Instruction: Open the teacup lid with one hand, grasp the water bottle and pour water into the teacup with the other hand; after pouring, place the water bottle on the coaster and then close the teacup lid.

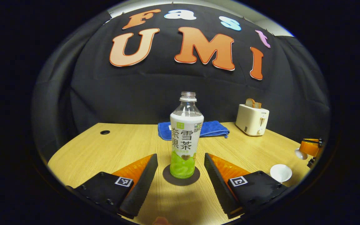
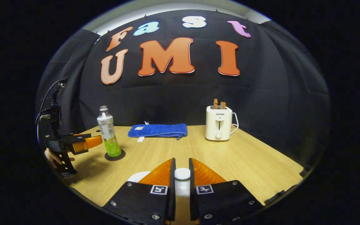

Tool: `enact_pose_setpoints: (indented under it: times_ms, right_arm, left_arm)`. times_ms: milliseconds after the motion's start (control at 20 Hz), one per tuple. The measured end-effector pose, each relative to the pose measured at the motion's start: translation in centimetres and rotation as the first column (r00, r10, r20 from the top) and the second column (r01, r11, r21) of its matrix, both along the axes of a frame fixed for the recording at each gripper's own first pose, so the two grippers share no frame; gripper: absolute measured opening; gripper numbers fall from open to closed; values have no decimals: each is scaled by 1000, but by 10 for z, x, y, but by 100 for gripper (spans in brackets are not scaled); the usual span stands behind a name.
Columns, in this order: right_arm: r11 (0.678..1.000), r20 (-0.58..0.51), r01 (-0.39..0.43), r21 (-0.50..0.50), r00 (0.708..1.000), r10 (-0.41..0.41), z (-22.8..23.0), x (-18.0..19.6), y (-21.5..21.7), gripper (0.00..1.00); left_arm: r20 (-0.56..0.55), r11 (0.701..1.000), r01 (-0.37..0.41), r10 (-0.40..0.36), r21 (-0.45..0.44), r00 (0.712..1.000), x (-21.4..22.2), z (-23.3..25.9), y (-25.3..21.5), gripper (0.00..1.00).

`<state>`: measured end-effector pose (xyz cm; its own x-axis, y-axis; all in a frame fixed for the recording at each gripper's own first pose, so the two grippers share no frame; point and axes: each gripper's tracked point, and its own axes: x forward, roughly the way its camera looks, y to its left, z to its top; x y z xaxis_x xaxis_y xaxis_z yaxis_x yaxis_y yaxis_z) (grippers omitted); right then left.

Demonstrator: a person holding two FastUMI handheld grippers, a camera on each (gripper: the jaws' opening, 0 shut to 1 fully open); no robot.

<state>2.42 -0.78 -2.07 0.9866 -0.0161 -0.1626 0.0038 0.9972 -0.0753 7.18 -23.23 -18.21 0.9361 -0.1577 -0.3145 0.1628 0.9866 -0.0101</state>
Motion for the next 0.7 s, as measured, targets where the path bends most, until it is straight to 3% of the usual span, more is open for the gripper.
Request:
enact_pose_setpoints:
  times_ms: [350, 700]
  right_arm:
    - [994, -41, -109, 15, 993, 110, -18, 11, 47, 18]
    - [993, -99, -122, 1, 988, 121, -43, 18, 56, 18]
  left_arm:
    - [72, 997, -78, 76, 23, 994, -10, 16, 20, 96]
    - [83, 998, -65, 63, 25, 995, -12, 19, 19, 96]
